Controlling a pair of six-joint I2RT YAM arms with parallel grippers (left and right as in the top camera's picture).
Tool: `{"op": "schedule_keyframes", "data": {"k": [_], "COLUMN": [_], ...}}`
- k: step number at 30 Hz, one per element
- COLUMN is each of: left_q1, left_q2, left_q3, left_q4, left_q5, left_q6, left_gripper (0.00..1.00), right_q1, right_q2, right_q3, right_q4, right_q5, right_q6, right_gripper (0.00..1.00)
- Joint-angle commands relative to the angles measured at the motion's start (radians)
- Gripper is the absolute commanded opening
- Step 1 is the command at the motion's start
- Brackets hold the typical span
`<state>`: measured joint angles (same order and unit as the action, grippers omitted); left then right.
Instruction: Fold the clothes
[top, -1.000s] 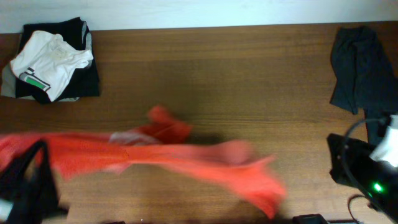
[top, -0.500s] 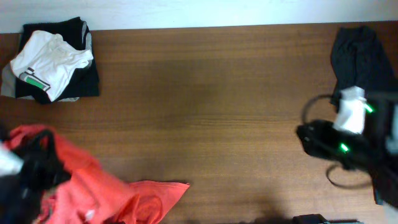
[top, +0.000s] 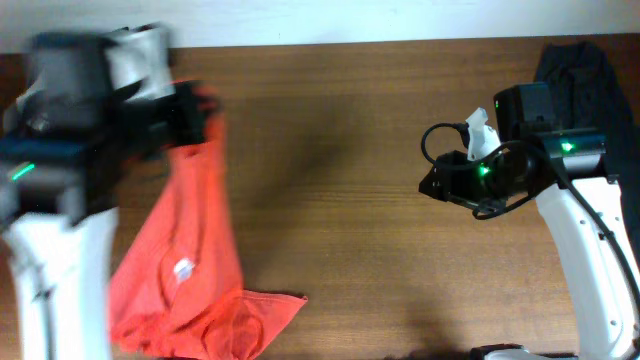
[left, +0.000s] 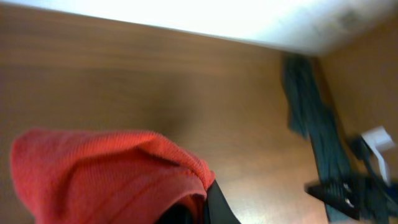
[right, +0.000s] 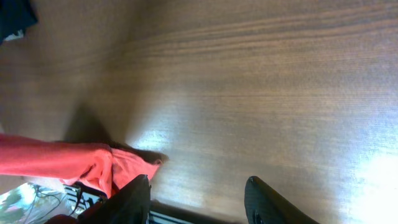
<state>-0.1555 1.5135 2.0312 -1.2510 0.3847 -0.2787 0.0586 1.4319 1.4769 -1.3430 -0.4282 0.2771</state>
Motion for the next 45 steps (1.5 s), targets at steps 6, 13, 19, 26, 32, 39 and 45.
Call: {"op": "schedule_keyframes", "data": {"k": [6, 13, 19, 26, 32, 39, 45], "left_q1": [-0.301, -0.142, -0.014, -0.013, 0.003, 0.13, 0.178], "left_q2": [0.179, 0.117, 0.178, 0.404, 0.542, 0.549, 0.549], "left_q3": [0.494, 0.815, 0.729, 0.547, 0.546, 0.544, 0.507], "left_q4": [0.043, -0.191, -0.411, -0.372, -0.344, -0.413, -0.436], "left_q5": [0.003, -0.201, -0.332, -0.418, -0.551, -0.55, -0.55], "left_q6": [0.06, 0.094, 0.094, 0.092, -0.014, -0.077, -0.076], "left_gripper": [0.01, 0.01, 0.01, 0.01, 0.01, 0.01, 0.01], "right_q1": [-0.002, -0.002, 0.053, 0.217, 0.354, 0.384, 0.379], "right_q2": [0.0, 0.0, 0.002, 0.002, 0.009, 0.195, 0.356], "right_q3": [-0.003, -0.003, -0.025, -0.215, -0.309, -0.31, -0.309], "right_q4": [0.016, 0.02, 0.046, 0.238, 0.381, 0.425, 0.447], "right_q5": [-0.013, -0.006, -0.01, -0.01, -0.005, 0.175, 0.179], "right_q6": [-0.003, -0.004, -0.003, 0.031, 0.074, 0.238, 0.354], "right_gripper": [0.54, 0.58, 0.78, 0.79, 0.8, 0.88, 0.88]}}
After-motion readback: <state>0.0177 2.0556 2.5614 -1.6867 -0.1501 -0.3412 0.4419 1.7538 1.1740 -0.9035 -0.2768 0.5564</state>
